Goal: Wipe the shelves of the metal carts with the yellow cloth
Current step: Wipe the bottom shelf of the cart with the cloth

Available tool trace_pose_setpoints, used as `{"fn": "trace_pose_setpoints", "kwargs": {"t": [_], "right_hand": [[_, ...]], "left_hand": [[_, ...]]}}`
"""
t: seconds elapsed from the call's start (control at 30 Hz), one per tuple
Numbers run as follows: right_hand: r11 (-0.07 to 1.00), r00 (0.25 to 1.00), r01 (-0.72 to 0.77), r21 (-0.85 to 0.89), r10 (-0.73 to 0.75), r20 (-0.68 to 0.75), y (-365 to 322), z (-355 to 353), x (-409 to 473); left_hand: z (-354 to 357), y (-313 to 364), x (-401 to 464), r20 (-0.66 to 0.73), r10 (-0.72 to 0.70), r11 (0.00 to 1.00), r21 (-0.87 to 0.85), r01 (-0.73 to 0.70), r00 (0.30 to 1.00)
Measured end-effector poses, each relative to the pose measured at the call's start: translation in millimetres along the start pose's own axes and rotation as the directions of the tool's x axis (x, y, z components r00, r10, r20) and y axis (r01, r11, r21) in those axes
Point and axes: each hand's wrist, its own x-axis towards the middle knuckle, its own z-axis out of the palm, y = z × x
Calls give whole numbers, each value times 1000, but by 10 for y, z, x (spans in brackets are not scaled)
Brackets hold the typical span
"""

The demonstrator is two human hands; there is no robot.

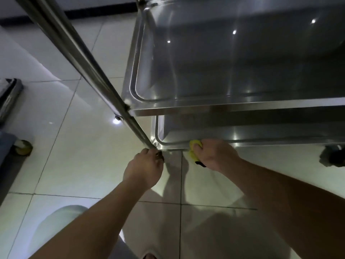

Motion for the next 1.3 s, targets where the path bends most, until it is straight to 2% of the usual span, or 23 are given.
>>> {"fn": "trace_pose_setpoints", "kwargs": {"t": [0.2, 0.33, 0.43, 0.53, 0.6, 0.67, 0.73, 0.83, 0.9, 1.0, 1.1, 1.17, 1.23, 1.3], "right_hand": [[991, 977, 46, 129, -18, -210, -201, 432, 520], [994, 927, 112, -1, -105, -360, -317, 611, 799], [988, 883, 96, -118, -140, -449, -412, 689, 994], [989, 849, 113, -91, -144, -508, -599, 847, 1173], [988, 859, 145, -60, -155, -488, -738, 976, 1221], [967, 892, 222, -124, -252, -375, -839, 1155, 1234], [920, 883, 312, -236, -372, -285, -849, 1277, 1237], [886, 884, 340, -315, -415, -214, -675, 1245, 1353], [901, 903, 262, -347, -355, -242, -418, 1095, 1485], [985, 946, 41, -165, -91, -310, 219, 696, 1692], [982, 934, -180, -59, 152, -323, 843, 241, 1877], [960, 912, -279, -4, 264, -313, 975, 11, 2005], [953, 927, -302, -41, 283, -248, 890, -133, 2273], [965, 963, -236, -114, 216, -163, 634, -233, 2509]], "left_hand": [[269, -304, 347, -27, -85, 992, -97, 82, 996], [257, -378, 516, -44, -236, 929, -303, 212, 971], [203, -375, 630, -97, -314, 814, -539, 215, 944], [173, -290, 737, -152, -330, 592, -802, 79, 931], [170, -260, 812, -226, -323, 525, -851, -24, 919], [181, -249, 846, -270, -302, 522, -849, -78, 914], [222, -254, 862, -297, -289, 554, -827, -94, 910], [239, -243, 864, -312, -290, 549, -828, -110, 905], [235, -238, 875, -307, -301, 552, -828, -97, 903], [213, -230, 874, -292, -307, 547, -833, -83, 906], [235, -234, 895, -272, -310, 517, -852, -79, 911], [247, -217, 895, -265, -319, 490, -868, -81, 910], [249, -207, 901, -260, -326, 481, -874, -78, 909], [250, -211, 899, -262, -325, 488, -870, -76, 909]]}}
